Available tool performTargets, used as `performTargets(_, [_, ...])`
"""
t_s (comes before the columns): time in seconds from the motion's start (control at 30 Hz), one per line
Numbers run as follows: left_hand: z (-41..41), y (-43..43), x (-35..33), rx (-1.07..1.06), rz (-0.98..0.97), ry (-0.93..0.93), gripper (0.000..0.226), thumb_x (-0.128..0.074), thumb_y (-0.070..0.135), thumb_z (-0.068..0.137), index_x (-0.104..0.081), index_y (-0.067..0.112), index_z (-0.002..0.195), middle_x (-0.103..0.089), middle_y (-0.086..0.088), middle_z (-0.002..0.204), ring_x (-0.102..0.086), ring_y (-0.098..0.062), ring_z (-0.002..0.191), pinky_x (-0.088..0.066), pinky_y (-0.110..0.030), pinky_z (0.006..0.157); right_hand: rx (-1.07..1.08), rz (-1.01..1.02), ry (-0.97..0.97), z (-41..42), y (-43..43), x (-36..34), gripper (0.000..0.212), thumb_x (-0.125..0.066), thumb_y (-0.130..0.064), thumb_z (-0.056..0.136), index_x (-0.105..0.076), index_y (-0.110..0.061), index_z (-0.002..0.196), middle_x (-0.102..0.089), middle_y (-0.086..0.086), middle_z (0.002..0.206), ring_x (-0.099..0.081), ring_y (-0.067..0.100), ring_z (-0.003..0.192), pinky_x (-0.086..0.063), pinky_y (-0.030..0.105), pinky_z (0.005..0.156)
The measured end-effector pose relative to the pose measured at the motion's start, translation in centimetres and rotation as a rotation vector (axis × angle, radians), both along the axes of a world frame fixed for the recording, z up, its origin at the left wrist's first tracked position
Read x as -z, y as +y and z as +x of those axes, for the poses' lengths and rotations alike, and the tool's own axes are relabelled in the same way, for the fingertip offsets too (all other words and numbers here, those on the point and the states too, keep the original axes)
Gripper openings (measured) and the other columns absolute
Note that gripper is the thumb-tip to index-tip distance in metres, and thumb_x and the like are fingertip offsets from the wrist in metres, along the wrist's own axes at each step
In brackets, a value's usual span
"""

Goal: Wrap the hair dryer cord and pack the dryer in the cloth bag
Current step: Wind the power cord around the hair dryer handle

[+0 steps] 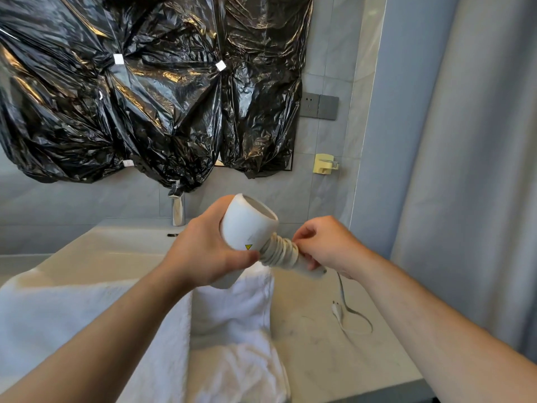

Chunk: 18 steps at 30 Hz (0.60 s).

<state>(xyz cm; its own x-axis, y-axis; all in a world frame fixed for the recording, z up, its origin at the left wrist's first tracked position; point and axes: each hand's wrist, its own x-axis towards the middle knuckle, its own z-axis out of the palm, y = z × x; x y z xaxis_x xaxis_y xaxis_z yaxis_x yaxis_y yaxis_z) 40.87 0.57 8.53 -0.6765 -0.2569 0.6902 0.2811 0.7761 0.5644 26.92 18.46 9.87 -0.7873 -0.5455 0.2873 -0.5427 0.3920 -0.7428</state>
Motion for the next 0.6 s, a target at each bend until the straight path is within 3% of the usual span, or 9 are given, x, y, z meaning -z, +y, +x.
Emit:
performTargets(0.13, [-0.1,0.7,0.0,-0.141,-0.006,0.138,0.077,-0.075,0.049,0.052,-0.044,0.047,0.122,-0.059,0.030,0.102,-0.061,-0.015,0.096,-0.053,-0.038,0.080,0.023,-0.274,-0.072,0.4,-0.1,-0.5,0.002,-0.065,-0.011,0.086,-0.066,-0.010,0.085,-0.055,0.004,0.050,-0.050,0.012,0.032,-0.047,0.025,0.041])
performTargets(0.33, [-0.7,1.0,0.8,-0.165,0.123,0.236,0.074,-0.077,0.046,0.054,-0.048,0.039,0.122,-0.061,0.023,0.105,-0.060,-0.013,0.096,-0.054,-0.040,0.082,-0.004,-0.316,0.084,1.7,-0.8,-0.1,0.018,-0.057,-0.020,0.090,-0.075,-0.016,0.090,-0.050,-0.016,0.041,-0.042,0.002,0.039,-0.032,0.019,0.043])
performTargets(0.43, [-1.0,0.8,1.4,-0.145,0.230,0.255,0.075,-0.077,0.047,0.053,-0.053,0.032,0.122,-0.064,0.011,0.107,-0.062,-0.016,0.097,-0.055,-0.044,0.082,-0.039,-0.397,0.060,2.0,-1.2,0.2,0.029,-0.053,-0.020,0.088,-0.067,0.004,0.093,-0.043,0.004,0.058,-0.034,0.018,0.054,-0.027,0.031,0.052])
performTargets(0.53, [-1.1,0.8,1.6,-0.123,0.282,0.278,0.074,-0.077,0.047,0.052,-0.055,0.029,0.120,-0.065,0.006,0.108,-0.063,-0.017,0.096,-0.055,-0.044,0.082,-0.055,-0.461,0.021,2.4,-1.2,0.2,0.023,-0.052,-0.016,0.091,-0.071,-0.004,0.087,-0.045,0.003,0.061,-0.034,0.014,0.054,-0.026,0.029,0.050])
performTargets(0.6, [-1.3,0.8,1.7,-0.097,0.350,0.290,0.072,-0.077,0.046,0.051,-0.057,0.028,0.118,-0.066,0.002,0.106,-0.064,-0.019,0.094,-0.056,-0.045,0.081,-0.084,-0.472,-0.002,2.6,-1.1,0.2,0.022,-0.051,-0.013,0.094,-0.073,-0.012,0.098,-0.051,0.001,0.066,-0.037,0.012,0.053,-0.029,0.025,0.048])
